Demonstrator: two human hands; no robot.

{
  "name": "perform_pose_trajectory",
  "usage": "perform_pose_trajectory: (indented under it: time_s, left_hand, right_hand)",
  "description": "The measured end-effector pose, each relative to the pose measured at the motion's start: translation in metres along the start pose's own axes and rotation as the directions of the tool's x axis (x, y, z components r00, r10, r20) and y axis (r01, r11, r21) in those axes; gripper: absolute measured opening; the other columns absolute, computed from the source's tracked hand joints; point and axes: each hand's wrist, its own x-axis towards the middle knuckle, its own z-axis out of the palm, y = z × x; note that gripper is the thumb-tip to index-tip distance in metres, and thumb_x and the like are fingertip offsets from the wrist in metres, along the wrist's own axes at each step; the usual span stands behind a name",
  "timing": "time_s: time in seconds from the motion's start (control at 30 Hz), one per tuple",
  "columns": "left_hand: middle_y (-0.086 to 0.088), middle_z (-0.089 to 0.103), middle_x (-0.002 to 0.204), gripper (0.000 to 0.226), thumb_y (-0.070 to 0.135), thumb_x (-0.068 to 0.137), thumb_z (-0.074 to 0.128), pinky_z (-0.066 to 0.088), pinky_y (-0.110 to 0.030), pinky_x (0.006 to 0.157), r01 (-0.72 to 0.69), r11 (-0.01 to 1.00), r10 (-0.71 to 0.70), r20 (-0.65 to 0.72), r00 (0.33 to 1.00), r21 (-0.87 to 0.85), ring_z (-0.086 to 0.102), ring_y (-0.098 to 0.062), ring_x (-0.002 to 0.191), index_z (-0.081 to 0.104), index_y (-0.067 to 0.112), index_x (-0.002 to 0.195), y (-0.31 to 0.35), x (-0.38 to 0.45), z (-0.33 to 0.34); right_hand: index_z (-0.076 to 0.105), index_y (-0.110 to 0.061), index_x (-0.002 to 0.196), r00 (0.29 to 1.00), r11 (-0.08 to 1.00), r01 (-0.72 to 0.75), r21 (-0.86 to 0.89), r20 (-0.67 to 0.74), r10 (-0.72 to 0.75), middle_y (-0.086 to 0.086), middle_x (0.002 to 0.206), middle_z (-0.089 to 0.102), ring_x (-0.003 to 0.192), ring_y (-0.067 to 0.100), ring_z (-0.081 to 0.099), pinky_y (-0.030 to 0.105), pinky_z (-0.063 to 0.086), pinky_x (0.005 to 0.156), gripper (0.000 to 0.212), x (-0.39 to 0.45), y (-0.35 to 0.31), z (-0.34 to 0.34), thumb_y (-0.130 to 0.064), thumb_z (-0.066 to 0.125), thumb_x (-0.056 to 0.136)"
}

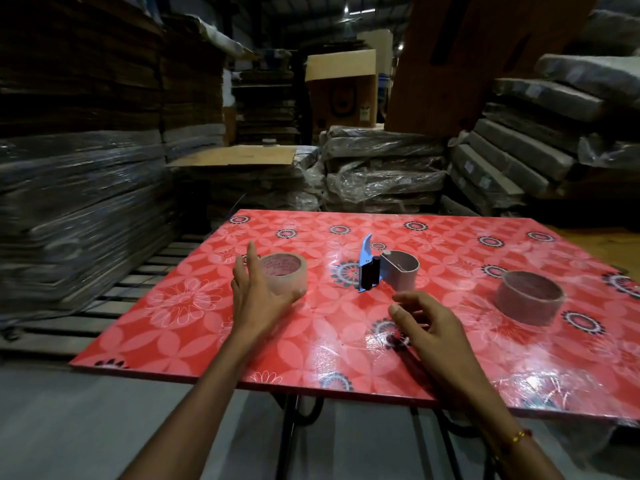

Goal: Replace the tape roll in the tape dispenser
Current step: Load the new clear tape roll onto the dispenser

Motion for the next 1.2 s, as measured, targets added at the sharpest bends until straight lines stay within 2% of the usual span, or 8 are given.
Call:
perform_pose_trajectory:
  time_s: [0.1,0.37,0.6,0.7,0.77,0.87,1.03,1.2]
  left_hand:
    - [-0.013,0.023,0.158,0.131,0.039,0.064,0.089,0.034,-0.050,0.112,0.034,0.998,-0.029,0.091,0.995,-0.057,0.029,-0.035,0.142,-0.005,0.036,0.155,-0.004,0.011,0.002]
    - [-0.004,0.038,0.154,0.129,0.036,0.056,0.093,0.045,-0.048,0.106,0.019,0.978,-0.001,0.086,0.996,-0.206,0.045,-0.027,0.135,0.009,0.037,0.154,-0.004,0.007,0.003]
    - [-0.003,0.048,0.145,0.119,0.035,0.054,0.095,0.054,-0.047,0.098,0.060,0.816,0.115,0.263,0.958,-0.575,0.057,-0.021,0.121,0.021,0.053,0.146,0.036,-0.044,0.020]
    - [-0.004,0.057,0.135,0.114,0.036,0.055,0.091,0.059,-0.029,0.085,0.097,0.734,0.163,0.313,0.936,-0.672,0.063,-0.017,0.115,0.025,0.047,0.148,0.053,-0.060,0.033]
    - [0.001,0.061,0.131,0.112,0.037,0.056,0.089,0.057,-0.022,0.082,0.108,0.701,0.192,0.332,0.924,-0.705,0.065,-0.013,0.114,0.027,0.042,0.149,0.063,-0.066,0.041]
    - [0.005,0.062,0.128,0.105,0.044,0.058,0.086,0.056,-0.031,0.092,0.120,0.669,0.220,0.350,0.910,-0.733,0.063,-0.015,0.118,0.032,0.040,0.147,0.073,-0.068,0.048]
    - [0.007,0.059,0.133,0.099,0.048,0.061,0.083,0.051,-0.040,0.103,0.146,0.648,0.243,0.385,0.890,-0.747,0.059,-0.017,0.125,0.033,0.040,0.147,0.076,-0.065,0.052]
    - [0.005,0.066,0.127,0.106,0.056,0.052,0.090,0.055,-0.031,0.093,0.201,0.664,0.253,0.469,0.846,-0.721,0.064,-0.016,0.119,0.040,0.037,0.143,0.071,-0.062,0.055]
  right_hand:
    - [0.070,-0.020,0.109,1.000,1.000,0.000,0.010,0.009,0.000,-0.001,0.100,0.073,0.082,0.001,0.066,0.007,0.050,0.063,0.015,-0.001,-0.001,0.001,-0.019,0.067,0.095]
    - [0.068,-0.020,0.112,0.999,1.000,-0.011,0.028,0.038,0.010,0.001,0.103,0.071,0.084,-0.001,0.066,0.008,0.051,0.064,0.016,-0.003,-0.004,0.000,-0.020,0.065,0.096]
    - [0.062,-0.034,0.120,0.998,0.999,0.020,0.028,0.057,-0.022,-0.013,0.116,0.066,0.099,0.001,0.065,0.023,0.058,0.079,0.028,-0.007,-0.011,-0.002,-0.034,0.068,0.093]
    - [0.055,-0.041,0.130,0.996,0.995,0.035,0.095,0.080,-0.042,-0.020,0.129,0.061,0.114,0.001,0.061,0.030,0.057,0.089,0.041,-0.007,-0.012,-0.004,-0.039,0.069,0.092]
    - [0.052,-0.039,0.136,0.994,0.982,0.042,0.182,0.090,-0.059,-0.018,0.131,0.062,0.119,0.004,0.061,0.026,0.057,0.086,0.046,-0.007,-0.013,-0.005,-0.035,0.068,0.093]
    - [0.051,-0.033,0.140,0.994,0.960,0.047,0.276,0.081,-0.072,-0.014,0.125,0.068,0.115,0.006,0.065,0.020,0.057,0.080,0.050,-0.006,-0.014,-0.006,-0.028,0.069,0.093]
    - [0.054,-0.029,0.136,0.992,0.937,0.022,0.348,0.111,-0.064,-0.006,0.128,0.068,0.119,0.012,0.065,0.026,0.056,0.088,0.051,-0.004,-0.012,-0.007,-0.025,0.073,0.089]
    - [0.056,-0.032,0.134,0.996,0.921,-0.010,0.390,0.088,-0.027,-0.002,0.129,0.067,0.118,0.016,0.066,0.033,0.059,0.089,0.052,-0.002,-0.009,-0.009,-0.025,0.077,0.087]
